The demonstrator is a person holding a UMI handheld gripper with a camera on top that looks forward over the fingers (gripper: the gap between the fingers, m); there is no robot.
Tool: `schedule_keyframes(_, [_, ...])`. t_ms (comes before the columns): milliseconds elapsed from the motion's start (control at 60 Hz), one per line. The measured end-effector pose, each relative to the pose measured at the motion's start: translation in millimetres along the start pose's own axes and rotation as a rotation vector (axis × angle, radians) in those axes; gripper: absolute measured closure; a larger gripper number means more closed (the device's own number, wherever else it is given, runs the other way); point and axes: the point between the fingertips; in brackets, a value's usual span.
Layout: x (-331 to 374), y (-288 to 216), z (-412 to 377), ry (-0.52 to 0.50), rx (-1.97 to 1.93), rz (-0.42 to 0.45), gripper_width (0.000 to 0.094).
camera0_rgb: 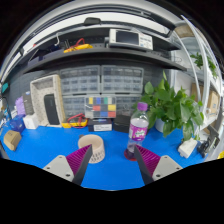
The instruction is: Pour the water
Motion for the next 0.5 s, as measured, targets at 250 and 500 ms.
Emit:
schedule_keyframes(250, [56.9,-21.0,-43.6,-0.052,0.030,0.032,0.0071])
schedule_keyframes(500, [88.5,-24.6,-71.1,-0.094,0.061,0.038,0.0074])
Point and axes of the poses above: the point between the fingertips, and its own axes, seen from behind it with the camera up: z to the right, y down, x backward, against the way the camera looks, and after that the axes turned 2 degrees about y, right-handed
